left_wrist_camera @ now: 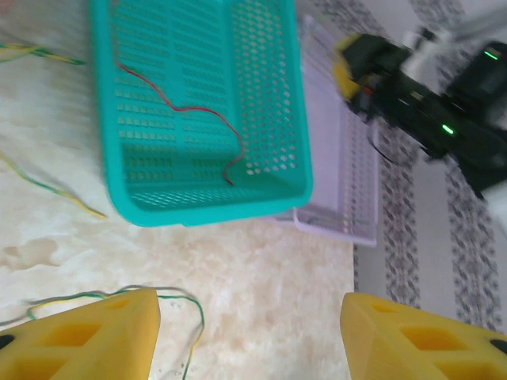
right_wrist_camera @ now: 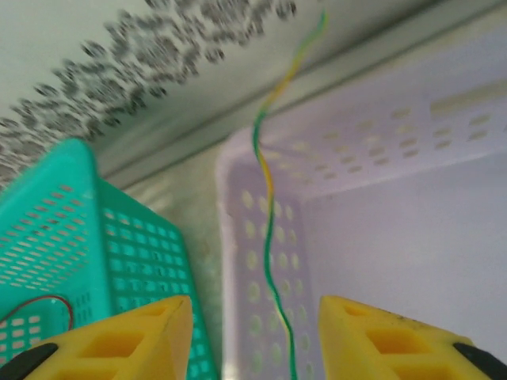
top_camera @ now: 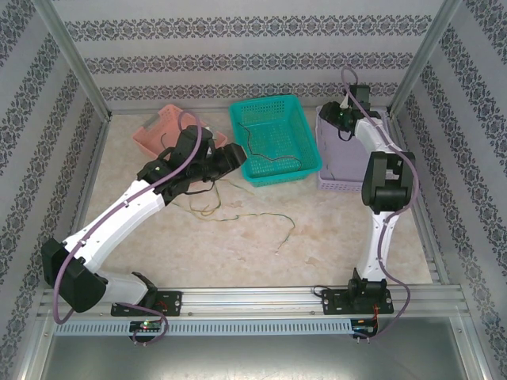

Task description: Untangle the cables

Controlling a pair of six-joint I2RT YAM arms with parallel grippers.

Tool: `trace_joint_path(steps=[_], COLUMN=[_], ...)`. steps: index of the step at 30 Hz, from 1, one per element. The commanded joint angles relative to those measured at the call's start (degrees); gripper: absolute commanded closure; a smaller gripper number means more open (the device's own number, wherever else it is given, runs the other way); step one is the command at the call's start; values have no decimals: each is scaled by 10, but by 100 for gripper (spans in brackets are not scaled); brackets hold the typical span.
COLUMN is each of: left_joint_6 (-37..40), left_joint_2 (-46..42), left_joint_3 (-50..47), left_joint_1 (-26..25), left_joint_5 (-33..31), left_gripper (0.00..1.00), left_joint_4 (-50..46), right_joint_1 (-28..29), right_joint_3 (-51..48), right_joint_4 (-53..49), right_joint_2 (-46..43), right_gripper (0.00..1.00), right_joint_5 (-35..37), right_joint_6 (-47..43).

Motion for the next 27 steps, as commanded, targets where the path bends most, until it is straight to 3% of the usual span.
trace_joint_path(steps=[1,7,10,27], left_joint_6=[76,91,86,71], left_joint_2=[5,20,21,13], left_joint_3=[-5,0,0,-3], left_joint_1=[-15,-22,-23,-24], left_joint_5=[65,87,86,81], left_gripper=[39,39,39,42], left_joint_4=[76,82,83,87], right_joint_1=[-7,-10,-12,-12], right_joint_3=[43,69,83,122], right_joint_4=[-25,-12,-8,18], right_joint_2=[19,55,70,115], right_gripper=[56,60,69,68], right_joint_5=[-50,-71,-74,-69], right_joint_6=[-2,25,41,85])
